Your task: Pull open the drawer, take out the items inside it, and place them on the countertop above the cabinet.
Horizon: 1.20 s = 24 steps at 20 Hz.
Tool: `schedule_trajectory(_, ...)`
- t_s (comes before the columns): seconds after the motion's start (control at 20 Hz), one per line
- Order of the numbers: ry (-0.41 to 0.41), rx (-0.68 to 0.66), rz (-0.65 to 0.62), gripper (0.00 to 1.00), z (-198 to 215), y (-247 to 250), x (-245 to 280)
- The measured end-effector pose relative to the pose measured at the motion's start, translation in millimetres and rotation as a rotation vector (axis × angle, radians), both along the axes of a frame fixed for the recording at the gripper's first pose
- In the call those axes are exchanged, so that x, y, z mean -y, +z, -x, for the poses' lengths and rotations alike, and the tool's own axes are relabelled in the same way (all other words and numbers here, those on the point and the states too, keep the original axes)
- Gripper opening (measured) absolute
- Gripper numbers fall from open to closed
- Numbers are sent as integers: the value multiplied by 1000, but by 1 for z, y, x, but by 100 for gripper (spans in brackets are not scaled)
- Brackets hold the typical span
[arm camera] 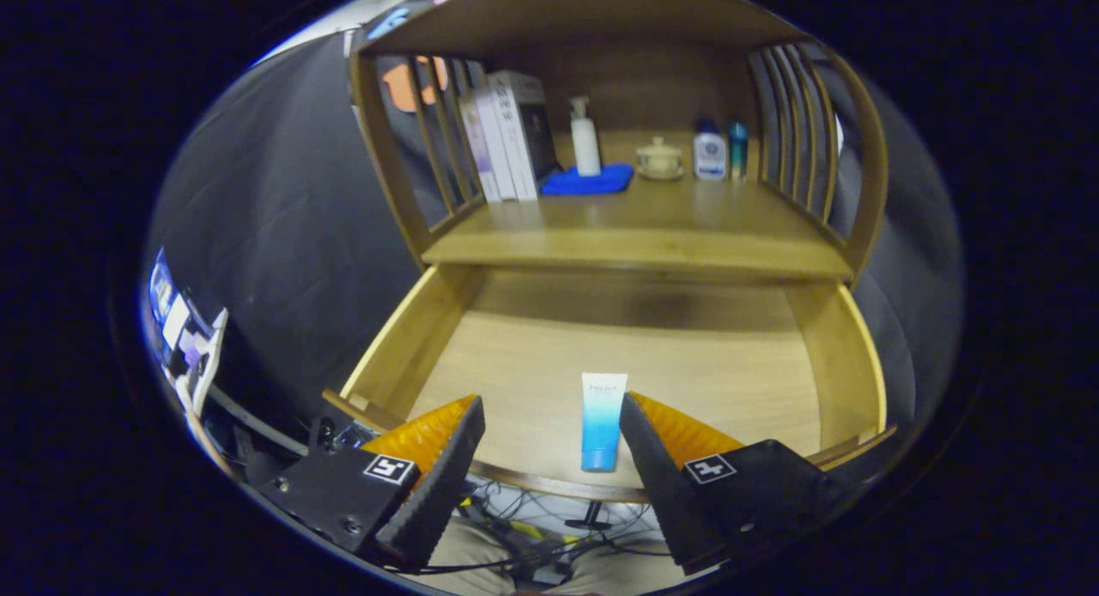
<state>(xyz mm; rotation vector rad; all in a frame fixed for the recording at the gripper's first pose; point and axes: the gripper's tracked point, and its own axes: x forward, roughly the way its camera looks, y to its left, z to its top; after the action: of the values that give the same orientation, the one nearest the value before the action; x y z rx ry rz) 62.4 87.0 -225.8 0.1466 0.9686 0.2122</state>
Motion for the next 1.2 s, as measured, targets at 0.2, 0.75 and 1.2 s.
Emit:
schedule_trajectory(0.2,-48,-159,57,97,-17,-29,18)
schedule_trajectory(0.75,-84,-505,135,79,-22,-94,22)
schedule_trajectory(1.2,-132,-558,219,65,-22,-115,33)
